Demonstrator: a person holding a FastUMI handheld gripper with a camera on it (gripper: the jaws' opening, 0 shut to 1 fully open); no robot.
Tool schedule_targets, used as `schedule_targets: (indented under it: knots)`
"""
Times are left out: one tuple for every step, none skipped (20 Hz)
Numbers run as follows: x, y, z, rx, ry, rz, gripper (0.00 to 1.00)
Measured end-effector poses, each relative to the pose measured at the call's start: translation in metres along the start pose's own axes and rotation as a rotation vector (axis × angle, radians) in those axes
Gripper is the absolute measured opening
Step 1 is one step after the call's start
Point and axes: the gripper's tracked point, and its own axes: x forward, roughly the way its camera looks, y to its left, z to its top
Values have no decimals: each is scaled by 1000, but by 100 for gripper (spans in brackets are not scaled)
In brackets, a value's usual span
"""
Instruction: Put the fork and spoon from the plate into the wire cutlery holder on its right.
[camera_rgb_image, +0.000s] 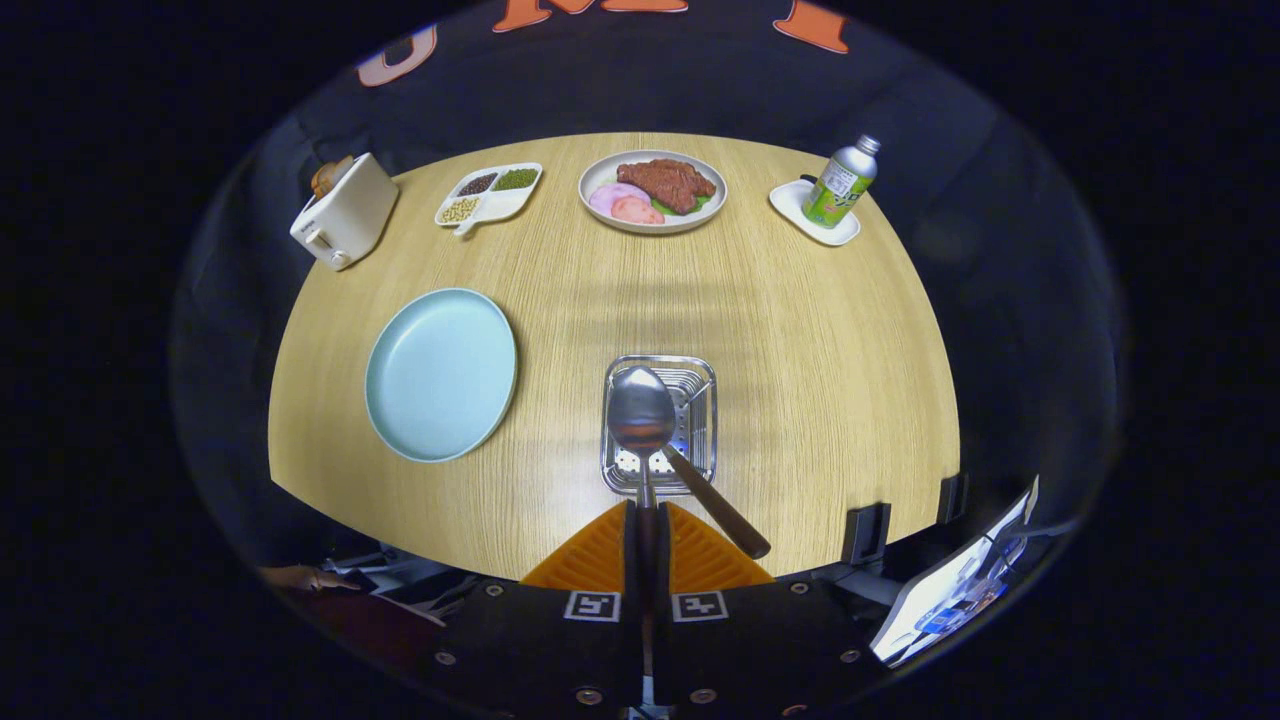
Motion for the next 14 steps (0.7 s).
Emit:
schedule_targets:
  knots:
    - [1, -1, 0, -3, 17, 1, 4]
    - [4, 0, 2, -8, 34, 5, 4]
    - [7, 0, 2, -12, 53, 3, 4]
    - [9, 1, 2, -19, 70, 0, 4]
    - [12, 1, 1, -34, 93, -3, 5]
    - [15, 1, 0, -48, 117, -6, 5]
    - [17, 0, -2, -56, 135, -7, 4]
    - [20, 1, -1, -59, 146, -5, 4]
    - [21, 2, 0, -59, 156, -2, 4]
    - [22, 5, 1, -59, 161, 1, 5]
    - [23, 6, 3, -62, 164, 2, 5]
    - [24, 6, 4, -63, 165, 2, 5]
    - [25, 7, 6, -63, 165, 5, 7]
    - [24, 7, 8, -59, 159, 9, 8]
